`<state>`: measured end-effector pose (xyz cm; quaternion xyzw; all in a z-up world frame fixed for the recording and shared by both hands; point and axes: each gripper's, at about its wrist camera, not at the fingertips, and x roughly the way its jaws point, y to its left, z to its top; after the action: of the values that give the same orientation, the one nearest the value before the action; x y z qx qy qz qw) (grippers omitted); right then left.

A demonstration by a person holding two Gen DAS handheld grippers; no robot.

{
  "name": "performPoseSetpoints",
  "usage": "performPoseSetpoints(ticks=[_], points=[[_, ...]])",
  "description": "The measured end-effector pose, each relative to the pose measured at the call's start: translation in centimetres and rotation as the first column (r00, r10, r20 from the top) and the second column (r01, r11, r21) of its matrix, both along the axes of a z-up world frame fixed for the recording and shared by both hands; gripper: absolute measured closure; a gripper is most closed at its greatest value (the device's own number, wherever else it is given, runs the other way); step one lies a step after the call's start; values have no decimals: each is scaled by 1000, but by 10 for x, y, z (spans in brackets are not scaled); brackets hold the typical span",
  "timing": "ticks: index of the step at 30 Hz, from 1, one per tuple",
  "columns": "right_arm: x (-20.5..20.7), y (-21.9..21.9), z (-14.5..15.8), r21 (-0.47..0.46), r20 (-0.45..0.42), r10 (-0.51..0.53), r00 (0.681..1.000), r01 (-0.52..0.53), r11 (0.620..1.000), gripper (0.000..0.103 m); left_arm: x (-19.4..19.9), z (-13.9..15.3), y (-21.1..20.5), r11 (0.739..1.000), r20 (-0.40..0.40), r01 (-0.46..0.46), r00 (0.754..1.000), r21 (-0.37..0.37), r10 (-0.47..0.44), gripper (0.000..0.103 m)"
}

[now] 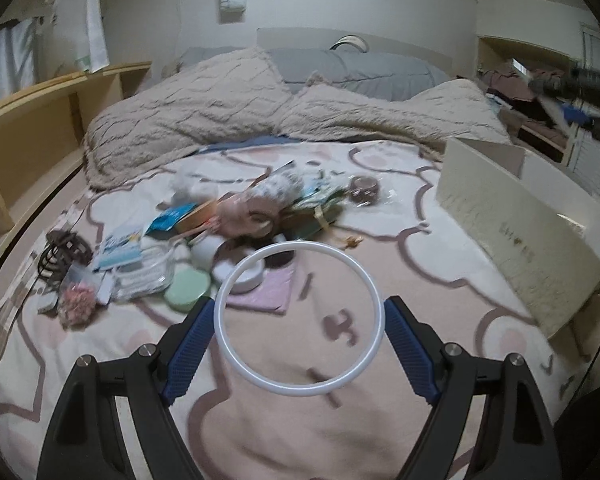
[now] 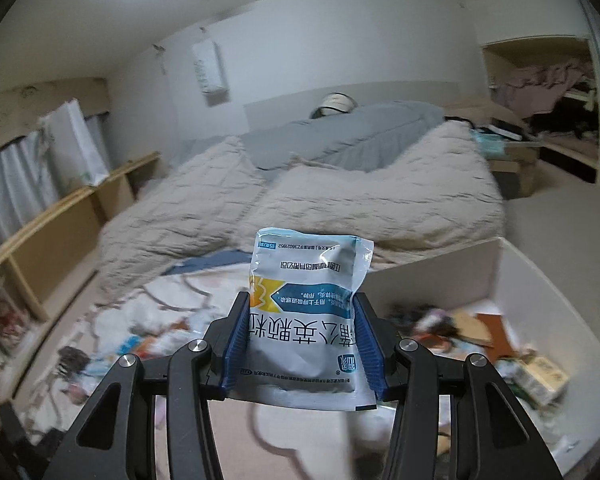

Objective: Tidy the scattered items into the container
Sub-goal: 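Carry the white ring and sachet over the SHOES box with both grippers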

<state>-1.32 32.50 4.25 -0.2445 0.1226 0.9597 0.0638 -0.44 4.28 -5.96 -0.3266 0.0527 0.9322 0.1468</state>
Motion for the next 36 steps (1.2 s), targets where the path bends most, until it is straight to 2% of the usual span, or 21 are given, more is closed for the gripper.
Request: performPoseSetpoints(ticks=[8,21,25,36], points=[[12,38,-20,28,88,-92,992,90,996,52,3,25,48,994,-24,101,995,38,-100,18],[18,74,-55,29,226,-140,964,137,990,52,6,60,117,968,-45,227,974,106,-223,18],[19,80,-64,63,276,-170,946,159,985,52,4,70,136,960,-50,256,966,112,-252,18],[18,75,-80,59,371,-61,926,42,997,52,-6,92,191,930,-31,339,941,143,-338,18]])
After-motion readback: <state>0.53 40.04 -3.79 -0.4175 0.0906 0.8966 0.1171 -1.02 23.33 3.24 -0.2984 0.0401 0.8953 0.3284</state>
